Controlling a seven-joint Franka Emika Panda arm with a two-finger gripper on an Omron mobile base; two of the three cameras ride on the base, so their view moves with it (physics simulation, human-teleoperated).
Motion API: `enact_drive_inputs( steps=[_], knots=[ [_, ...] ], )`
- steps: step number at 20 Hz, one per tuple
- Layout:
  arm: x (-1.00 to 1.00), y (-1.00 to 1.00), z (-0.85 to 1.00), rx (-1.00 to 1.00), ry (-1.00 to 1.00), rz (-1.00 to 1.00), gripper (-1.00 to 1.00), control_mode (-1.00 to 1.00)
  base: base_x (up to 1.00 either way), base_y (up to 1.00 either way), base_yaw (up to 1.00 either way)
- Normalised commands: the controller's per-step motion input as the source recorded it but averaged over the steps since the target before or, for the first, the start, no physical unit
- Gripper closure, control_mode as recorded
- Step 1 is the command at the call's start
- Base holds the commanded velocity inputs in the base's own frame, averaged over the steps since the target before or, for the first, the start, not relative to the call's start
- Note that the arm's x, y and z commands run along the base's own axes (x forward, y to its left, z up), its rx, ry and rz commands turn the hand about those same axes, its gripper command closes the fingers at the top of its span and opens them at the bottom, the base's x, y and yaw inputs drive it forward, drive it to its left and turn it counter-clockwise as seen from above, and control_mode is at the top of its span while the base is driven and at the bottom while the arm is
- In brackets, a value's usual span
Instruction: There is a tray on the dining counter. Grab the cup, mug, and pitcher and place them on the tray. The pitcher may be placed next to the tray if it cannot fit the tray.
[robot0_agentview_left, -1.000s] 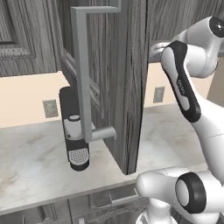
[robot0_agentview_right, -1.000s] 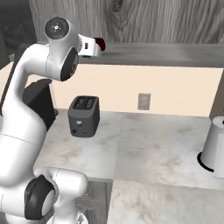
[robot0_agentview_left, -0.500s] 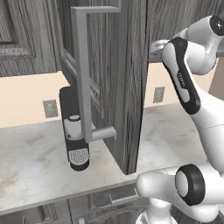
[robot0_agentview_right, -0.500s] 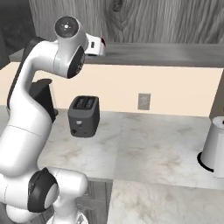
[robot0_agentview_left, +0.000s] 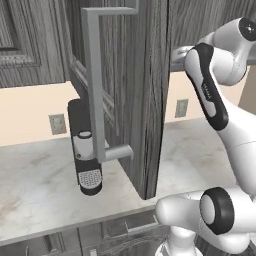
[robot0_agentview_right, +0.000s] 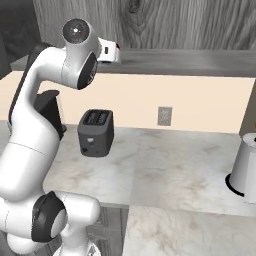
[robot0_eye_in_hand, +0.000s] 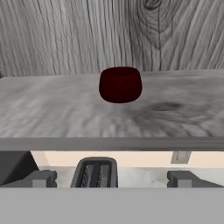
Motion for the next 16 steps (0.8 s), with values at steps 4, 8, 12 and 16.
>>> enact_drive_inputs(
  steps=[4,8,12,16],
  knots=[
    [0.00,0.00,0.00,-0.07,0.00,0.00,-1.00,-1.00,0.00,0.00,0.00],
    [0.00,0.00,0.02,-0.03,0.00,0.00,-1.00,-1.00,0.00,0.00,0.00],
    [0.00,0.00,0.12,0.00,0.00,0.00,-1.00,-1.00,0.00,0.00,0.00],
    [0.03,-0.03,0.08,0.00,0.00,0.00,-1.00,-1.00,0.00,0.00,0.00]
  ],
)
